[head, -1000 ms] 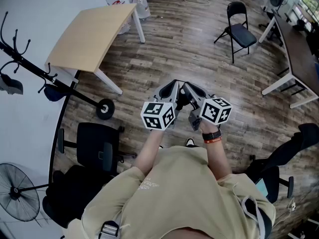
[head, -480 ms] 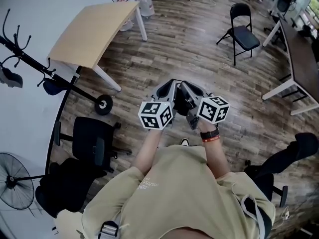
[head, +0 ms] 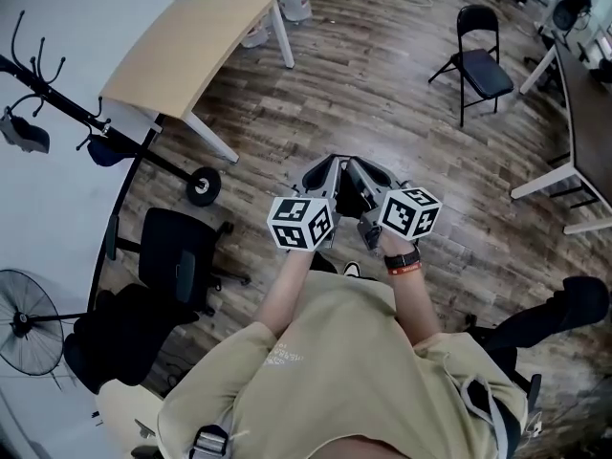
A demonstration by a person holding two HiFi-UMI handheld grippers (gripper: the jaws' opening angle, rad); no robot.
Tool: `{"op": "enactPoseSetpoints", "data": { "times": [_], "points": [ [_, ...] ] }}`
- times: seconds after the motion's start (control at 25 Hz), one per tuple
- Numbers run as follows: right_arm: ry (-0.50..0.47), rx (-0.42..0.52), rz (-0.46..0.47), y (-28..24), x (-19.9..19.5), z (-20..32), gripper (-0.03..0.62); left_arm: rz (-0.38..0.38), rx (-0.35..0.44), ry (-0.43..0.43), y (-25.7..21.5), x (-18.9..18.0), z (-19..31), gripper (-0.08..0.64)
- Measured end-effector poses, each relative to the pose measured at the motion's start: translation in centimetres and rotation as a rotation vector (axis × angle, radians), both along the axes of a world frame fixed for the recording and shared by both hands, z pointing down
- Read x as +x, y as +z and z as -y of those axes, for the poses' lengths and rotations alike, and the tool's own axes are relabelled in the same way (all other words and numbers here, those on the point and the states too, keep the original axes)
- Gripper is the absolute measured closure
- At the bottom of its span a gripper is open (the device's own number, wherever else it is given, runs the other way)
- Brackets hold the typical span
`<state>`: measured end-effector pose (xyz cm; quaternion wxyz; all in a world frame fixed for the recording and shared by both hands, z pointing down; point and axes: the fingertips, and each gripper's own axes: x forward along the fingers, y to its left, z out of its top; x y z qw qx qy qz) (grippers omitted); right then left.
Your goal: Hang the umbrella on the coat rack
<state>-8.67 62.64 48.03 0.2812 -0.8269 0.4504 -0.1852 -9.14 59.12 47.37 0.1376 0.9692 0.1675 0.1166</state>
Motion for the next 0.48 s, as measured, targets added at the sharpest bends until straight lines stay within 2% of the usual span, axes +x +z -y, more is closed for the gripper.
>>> {"op": "enactPoseSetpoints", "data": {
  "times": [0.2,0.48],
  "points": [
    [-0.030,0.008,0.028,1.0,2.1,1.3,0.574,0.025,0.001,-0.029,0.9,1.9,1.2,0.537],
    [-0.071,-0.001,0.041,1.1,6.5,7.1,0.574,0.027,-0.025,-0.070,1.1,6.4,6.9,0.537]
  ]
}}
